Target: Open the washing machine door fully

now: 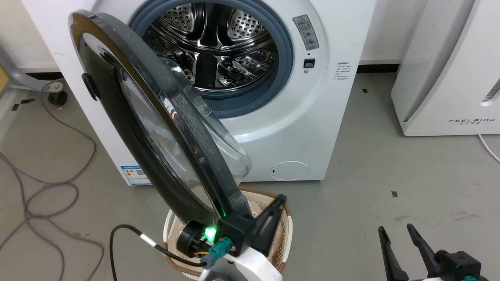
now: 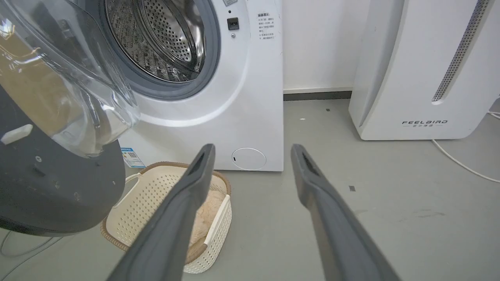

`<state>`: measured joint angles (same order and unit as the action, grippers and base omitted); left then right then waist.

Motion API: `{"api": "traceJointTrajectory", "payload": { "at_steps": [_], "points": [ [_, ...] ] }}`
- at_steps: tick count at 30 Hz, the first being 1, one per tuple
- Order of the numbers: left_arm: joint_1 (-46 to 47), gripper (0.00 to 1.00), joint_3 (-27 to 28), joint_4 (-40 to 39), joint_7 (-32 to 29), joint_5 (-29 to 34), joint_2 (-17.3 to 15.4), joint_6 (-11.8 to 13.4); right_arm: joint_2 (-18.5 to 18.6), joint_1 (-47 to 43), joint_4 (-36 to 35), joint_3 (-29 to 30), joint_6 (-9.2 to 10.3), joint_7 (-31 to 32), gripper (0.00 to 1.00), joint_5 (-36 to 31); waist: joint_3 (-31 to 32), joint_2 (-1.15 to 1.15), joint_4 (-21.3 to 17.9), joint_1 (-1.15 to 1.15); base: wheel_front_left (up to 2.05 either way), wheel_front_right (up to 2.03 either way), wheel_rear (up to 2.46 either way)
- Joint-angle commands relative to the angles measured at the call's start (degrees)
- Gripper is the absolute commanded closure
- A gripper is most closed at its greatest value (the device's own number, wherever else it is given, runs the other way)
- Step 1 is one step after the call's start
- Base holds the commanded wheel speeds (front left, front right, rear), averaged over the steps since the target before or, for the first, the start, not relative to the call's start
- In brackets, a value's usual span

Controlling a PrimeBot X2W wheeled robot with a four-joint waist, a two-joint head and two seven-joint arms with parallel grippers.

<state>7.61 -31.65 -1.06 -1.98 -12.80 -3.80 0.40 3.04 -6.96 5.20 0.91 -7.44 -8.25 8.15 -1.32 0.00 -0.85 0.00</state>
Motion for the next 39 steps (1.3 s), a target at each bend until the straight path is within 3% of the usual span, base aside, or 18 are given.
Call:
{"api": "traceJointTrajectory", "payload": {
  "at_steps": [1, 9, 20, 39],
  "points": [
    [0.7, 1.00, 0.7, 0.9, 0.7, -0.4, 0.2, 0.8, -0.2, 0.3, 0.2, 0.0, -0.05, -0.2, 0.00, 0.2, -0.1, 0.00, -0.1, 0.00, 0.00, 0.00, 0.00],
    [-1.5, 1.00, 2.8, 1.3, 1.8, -1.4, -0.5, 3.1, -0.2, 0.6, 0.9, 0.0, -0.05, -0.3, 0.00, 0.9, 0.0, 0.00, 0.0, 0.00, 0.00, 0.00, 0.00],
    [-8.6, 1.00, 3.8, -6.1, 0.9, -1.9, -2.8, 6.4, -0.2, 0.7, 2.3, -0.1, -0.05, -0.3, 0.00, 1.7, 1.2, 0.00, 1.7, 0.00, 0.00, 0.00, 0.00],
    [-18.1, 1.00, 7.5, -14.7, 0.6, -2.0, -6.4, 12.1, -0.2, -0.4, 1.8, 1.7, -0.05, 0.1, 0.00, 0.8, 1.9, 0.00, 13.0, 0.00, 0.00, 0.00, 0.00]
  ]
}}
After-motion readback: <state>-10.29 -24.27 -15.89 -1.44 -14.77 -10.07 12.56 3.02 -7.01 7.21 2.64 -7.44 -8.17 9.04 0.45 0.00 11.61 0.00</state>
